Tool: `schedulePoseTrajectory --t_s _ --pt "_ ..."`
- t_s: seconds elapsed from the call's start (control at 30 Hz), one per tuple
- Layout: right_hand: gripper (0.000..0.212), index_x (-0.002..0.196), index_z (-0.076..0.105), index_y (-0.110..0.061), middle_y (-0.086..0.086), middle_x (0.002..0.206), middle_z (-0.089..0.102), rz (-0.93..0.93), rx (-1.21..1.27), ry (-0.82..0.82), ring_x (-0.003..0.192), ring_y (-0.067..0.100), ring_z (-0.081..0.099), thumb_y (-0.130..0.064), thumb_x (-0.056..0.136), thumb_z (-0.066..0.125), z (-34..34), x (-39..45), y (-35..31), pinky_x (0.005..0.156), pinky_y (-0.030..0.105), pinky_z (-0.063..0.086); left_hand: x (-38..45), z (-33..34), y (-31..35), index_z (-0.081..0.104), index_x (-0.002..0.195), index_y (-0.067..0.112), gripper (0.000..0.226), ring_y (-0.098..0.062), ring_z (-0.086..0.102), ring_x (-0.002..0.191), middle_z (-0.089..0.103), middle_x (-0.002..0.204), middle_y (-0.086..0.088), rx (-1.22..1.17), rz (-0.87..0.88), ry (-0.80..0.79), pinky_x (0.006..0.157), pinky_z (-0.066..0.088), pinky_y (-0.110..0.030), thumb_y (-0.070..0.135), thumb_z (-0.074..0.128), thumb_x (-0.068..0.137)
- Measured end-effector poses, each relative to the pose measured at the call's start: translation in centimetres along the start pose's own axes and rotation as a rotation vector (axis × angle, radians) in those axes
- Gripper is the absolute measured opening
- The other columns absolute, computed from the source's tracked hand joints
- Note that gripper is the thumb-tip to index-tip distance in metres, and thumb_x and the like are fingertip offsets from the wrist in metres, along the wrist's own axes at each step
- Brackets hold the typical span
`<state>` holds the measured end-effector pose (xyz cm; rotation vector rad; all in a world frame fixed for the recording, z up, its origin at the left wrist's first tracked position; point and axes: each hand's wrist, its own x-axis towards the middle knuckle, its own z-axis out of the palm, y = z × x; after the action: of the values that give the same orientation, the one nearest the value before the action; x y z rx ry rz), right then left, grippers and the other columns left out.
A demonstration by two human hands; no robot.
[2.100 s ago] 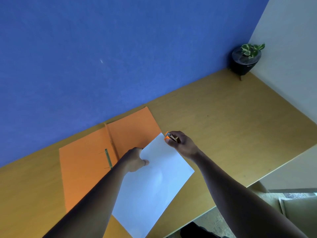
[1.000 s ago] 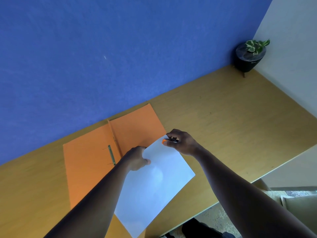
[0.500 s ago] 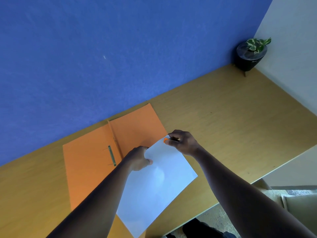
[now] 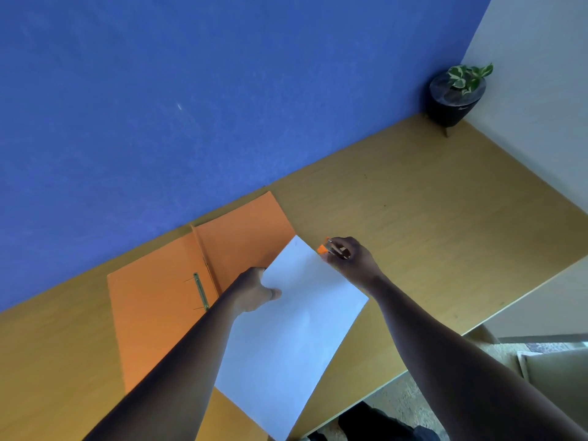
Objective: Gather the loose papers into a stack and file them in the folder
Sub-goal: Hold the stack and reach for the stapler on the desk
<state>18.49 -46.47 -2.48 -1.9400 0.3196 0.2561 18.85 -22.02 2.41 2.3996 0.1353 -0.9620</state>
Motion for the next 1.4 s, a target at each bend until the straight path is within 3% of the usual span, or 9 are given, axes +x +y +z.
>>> schedulePoseTrajectory --t_s 0.17,0.4,0.6,0.83,0.97,1.1,1.2,1.3,1.4 --pt "0.045 0.134 0.055 -0.016 0.008 0.129 0.046 0.147 -0.107 0.239 0.103 0.024 0.059 -0.017 0.09 0.062 -1.9 1.2 3.0 0.077 0.023 0.041 0.3 0.1 0.0 0.033 0.153 0.024 0.076 -0.023 0.043 0.134 0.039 0.154 0.006 -0.026 0.01 0.022 0.096 0.05 -0.035 0.039 0.07 0.088" --pt "0.046 0.132 0.058 -0.011 0.018 0.123 0.049 0.289 -0.298 0.542 0.115 0.036 0.046 -0.011 0.086 0.061 -3.9 2.0 5.4 0.086 0.036 0.043 0.5 0.6 0.9 0.04 0.148 0.025 0.068 -0.022 0.051 0.121 0.049 0.145 0.006 -0.029 0.035 0.016 0.078 0.047 -0.029 0.039 0.07 0.088" --pt "0.047 0.131 0.06 -0.008 0.022 0.118 0.052 0.338 -0.436 0.555 0.11 0.04 0.044 -0.002 0.084 0.057 -5.1 1.9 6.9 0.081 0.041 0.043 0.4 0.9 1.5 0.04 0.147 0.021 0.064 -0.016 0.048 0.107 0.05 0.137 0.007 -0.043 0.042 0.017 0.074 0.046 -0.027 0.034 0.068 0.092" --pt "0.038 0.125 0.063 -0.013 0.017 0.119 0.051 0.419 -0.47 0.48 0.113 0.036 0.043 -0.018 0.088 0.062 -5.2 1.6 8.1 0.087 0.042 0.04 0.2 0.9 1.2 0.043 0.145 0.021 0.061 -0.016 0.052 0.108 0.053 0.139 0.009 -0.096 0.041 0.022 0.074 0.046 -0.026 0.036 0.068 0.091" --pt "0.035 0.116 0.064 -0.008 0.016 0.119 0.051 0.415 -0.475 0.515 0.113 0.035 0.043 -0.024 0.086 0.065 -5.2 1.0 7.9 0.087 0.044 0.038 0.3 1.0 0.6 0.035 0.151 0.02 0.069 -0.019 0.041 0.136 0.041 0.152 0.009 -0.198 0.04 0.05 0.1 0.041 -0.031 0.034 0.068 0.092" --pt "0.049 0.11 0.068 -0.008 0.017 0.114 0.059 0.318 -0.366 0.636 0.11 0.037 0.049 -0.048 0.085 0.058 -4.5 0.8 5.3 0.086 0.044 0.041 0.2 0.7 0.4 0.058 0.13 0.021 0.041 -0.013 0.059 0.116 0.062 0.128 0.014 -0.436 0.058 0.084 0.099 0.048 -0.036 0.028 0.068 0.092" --pt "0.058 0.089 0.07 -0.011 0.011 0.092 0.07 0.2 0.006 0.44 0.091 0.032 0.062 -0.06 0.094 0.039 -3.6 -0.2 2.2 0.079 0.04 0.048 0.1 0.3 0.1 0.065 0.123 0.023 0.034 -0.016 0.065 0.11 0.069 0.124 0.005 -0.595 0.062 0.168 0.099 0.052 -0.042 0.029 0.07 0.09" --pt "0.058 0.096 0.069 -0.025 -0.004 0.098 0.073 0.155 0.253 0.09 0.093 0.014 0.066 -0.069 0.093 0.031 -2.4 -1.6 -0.6 0.082 0.037 0.052 -0.1 -0.2 0.4 0.065 0.12 0.026 0.029 -0.014 0.066 0.109 0.069 0.121 0.008 -0.73 0.097 0.275 0.093 0.053 -0.035 0.027 0.07 0.091" --pt "0.071 0.09 0.059 -0.004 0.004 0.084 0.065 0.023 0.201 -0.001 0.079 0.019 0.06 -0.073 0.086 0.04 -1.1 -1.8 -1.9 0.073 0.037 0.046 -0.5 -0.9 1.0 0.067 0.113 0.028 0.021 -0.017 0.069 0.107 0.073 0.116 0.006 -0.864 0.168 0.394 0.09 0.056 -0.037 0.02 0.068 0.093"
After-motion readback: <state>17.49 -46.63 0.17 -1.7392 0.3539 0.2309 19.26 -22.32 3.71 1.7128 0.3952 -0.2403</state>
